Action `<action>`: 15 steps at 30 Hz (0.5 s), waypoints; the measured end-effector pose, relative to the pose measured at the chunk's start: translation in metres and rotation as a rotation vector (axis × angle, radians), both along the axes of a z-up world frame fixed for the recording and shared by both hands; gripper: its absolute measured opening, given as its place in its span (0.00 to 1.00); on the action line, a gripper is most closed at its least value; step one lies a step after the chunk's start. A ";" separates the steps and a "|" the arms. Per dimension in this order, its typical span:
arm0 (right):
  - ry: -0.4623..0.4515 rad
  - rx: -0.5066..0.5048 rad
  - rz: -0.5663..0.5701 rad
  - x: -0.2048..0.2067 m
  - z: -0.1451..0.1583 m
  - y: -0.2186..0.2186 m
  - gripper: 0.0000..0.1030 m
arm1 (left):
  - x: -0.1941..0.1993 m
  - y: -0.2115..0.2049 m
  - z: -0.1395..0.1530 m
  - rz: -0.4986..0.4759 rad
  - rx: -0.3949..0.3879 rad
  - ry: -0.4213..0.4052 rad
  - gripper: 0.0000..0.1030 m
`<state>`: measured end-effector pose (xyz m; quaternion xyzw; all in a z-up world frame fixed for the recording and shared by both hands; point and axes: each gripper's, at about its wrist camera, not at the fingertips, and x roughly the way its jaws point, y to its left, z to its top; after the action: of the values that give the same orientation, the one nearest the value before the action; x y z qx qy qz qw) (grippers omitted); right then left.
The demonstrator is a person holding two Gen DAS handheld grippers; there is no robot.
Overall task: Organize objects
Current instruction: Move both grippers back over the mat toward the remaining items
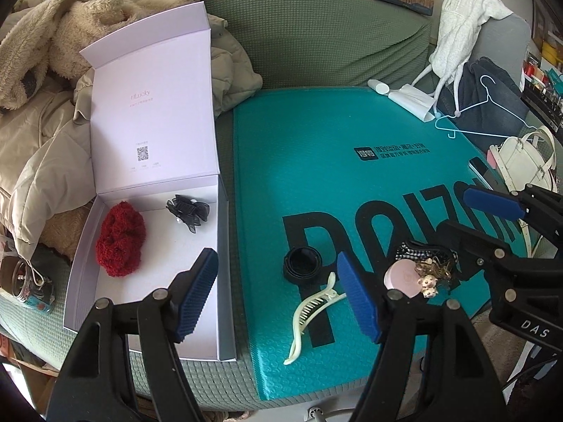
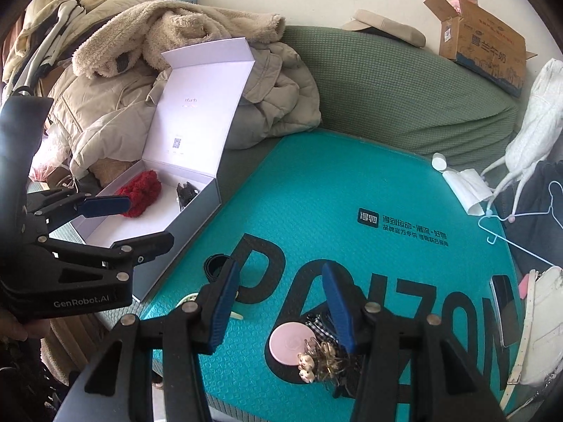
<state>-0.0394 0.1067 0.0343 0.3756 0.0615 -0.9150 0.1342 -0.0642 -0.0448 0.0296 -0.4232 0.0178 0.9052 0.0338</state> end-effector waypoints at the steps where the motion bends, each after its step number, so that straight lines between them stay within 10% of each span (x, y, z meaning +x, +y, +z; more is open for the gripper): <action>1: -0.003 -0.004 -0.003 0.002 -0.001 0.002 0.48 | 0.001 0.002 -0.001 -0.006 0.004 -0.002 0.67; 15: -0.049 -0.030 -0.079 0.018 -0.028 0.039 0.48 | 0.011 0.046 -0.021 -0.125 0.031 -0.032 0.67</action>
<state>-0.0212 0.1460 0.0065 0.3981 0.0295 -0.9108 0.1051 -0.0537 0.0016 0.0083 -0.4352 0.0293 0.8946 0.0970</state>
